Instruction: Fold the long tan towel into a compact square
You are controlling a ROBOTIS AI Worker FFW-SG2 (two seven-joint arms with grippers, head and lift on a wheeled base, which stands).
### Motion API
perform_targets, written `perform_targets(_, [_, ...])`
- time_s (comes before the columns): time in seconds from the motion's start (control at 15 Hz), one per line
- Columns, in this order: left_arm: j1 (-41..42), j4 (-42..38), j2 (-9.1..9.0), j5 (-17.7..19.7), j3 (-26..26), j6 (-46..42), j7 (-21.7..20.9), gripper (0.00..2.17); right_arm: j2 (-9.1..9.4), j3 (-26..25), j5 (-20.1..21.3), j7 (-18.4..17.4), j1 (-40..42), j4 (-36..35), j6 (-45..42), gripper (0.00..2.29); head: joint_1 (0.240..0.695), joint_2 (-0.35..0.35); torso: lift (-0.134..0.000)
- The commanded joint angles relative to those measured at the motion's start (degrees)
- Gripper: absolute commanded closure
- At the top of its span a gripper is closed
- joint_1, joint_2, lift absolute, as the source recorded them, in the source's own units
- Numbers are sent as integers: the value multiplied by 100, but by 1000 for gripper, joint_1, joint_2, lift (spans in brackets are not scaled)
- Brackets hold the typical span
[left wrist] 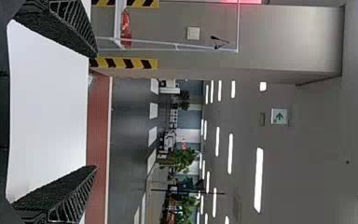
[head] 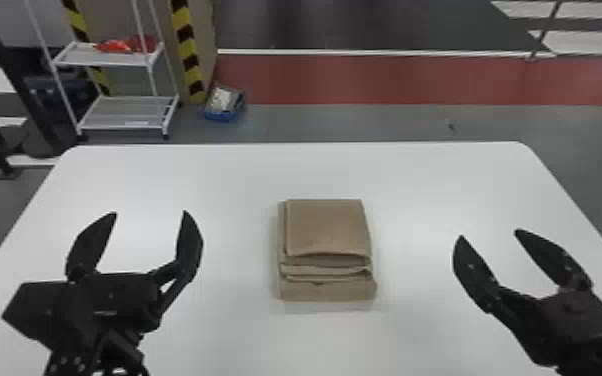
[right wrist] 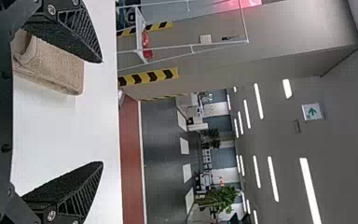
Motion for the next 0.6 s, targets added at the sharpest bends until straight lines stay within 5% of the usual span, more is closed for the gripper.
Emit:
perform_targets(0.0, [0, 0, 0, 0, 4, 0, -3, 26, 5, 5, -8, 0, 0, -1, 18, 110, 695, -10, -123])
perform_targets(0.53, [9, -9, 0, -9, 4, 0, -3, 26, 5, 5, -16, 26, -18, 17, 18, 113, 695, -8, -123])
